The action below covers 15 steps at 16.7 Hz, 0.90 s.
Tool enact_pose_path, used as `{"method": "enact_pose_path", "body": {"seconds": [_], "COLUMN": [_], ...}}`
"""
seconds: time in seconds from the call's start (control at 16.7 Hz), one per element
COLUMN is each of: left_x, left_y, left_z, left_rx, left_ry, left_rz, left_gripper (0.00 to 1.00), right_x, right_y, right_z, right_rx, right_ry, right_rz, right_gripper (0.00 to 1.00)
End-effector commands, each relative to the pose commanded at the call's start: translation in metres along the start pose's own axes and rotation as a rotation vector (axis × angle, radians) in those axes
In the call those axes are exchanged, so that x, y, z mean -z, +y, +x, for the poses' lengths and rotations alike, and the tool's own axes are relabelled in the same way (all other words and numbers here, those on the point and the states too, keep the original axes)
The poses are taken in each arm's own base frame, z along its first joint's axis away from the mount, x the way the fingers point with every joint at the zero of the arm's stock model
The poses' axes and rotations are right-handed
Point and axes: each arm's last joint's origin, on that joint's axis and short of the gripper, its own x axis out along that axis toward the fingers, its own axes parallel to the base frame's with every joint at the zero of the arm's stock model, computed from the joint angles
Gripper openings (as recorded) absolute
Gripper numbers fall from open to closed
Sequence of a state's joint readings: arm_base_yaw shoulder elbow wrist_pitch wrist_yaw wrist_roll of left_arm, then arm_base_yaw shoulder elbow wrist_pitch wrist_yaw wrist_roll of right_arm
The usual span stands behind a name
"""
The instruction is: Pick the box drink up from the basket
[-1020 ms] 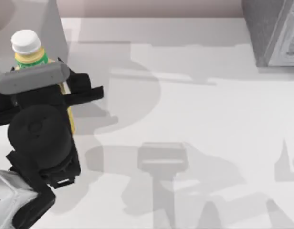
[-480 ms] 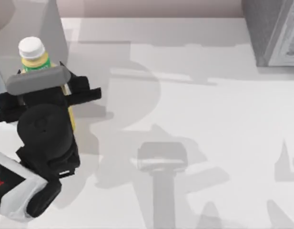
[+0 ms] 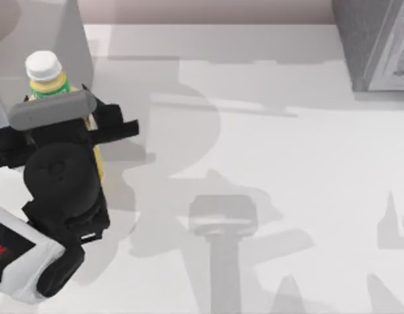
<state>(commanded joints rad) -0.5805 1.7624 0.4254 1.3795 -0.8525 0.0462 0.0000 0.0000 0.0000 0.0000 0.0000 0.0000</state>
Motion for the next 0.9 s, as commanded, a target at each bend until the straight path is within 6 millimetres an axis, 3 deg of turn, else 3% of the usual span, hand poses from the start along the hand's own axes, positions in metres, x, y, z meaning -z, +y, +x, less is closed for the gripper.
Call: {"method": "enact_pose_path", "body": {"seconds": [0.54,0.9], "left_x": [0.0000,0.0000], "left_y": [0.0000,0.0000], "left_z": [0.0000,0.0000], "left_rx": [0.000,0.000], "left_ry": [0.000,0.000], "left_rz": [0.000,0.000], "left_gripper": [0.98,1.00], "right_x": [0.0000,0.0000], "right_y": [0.0000,0.0000], "right_z": [0.0000,0.0000], "right_rx": [0.000,0.000], "right_ry": [0.000,0.000], "right_rz": [0.000,0.000], "right_gripper": [1.00,1.00]}}
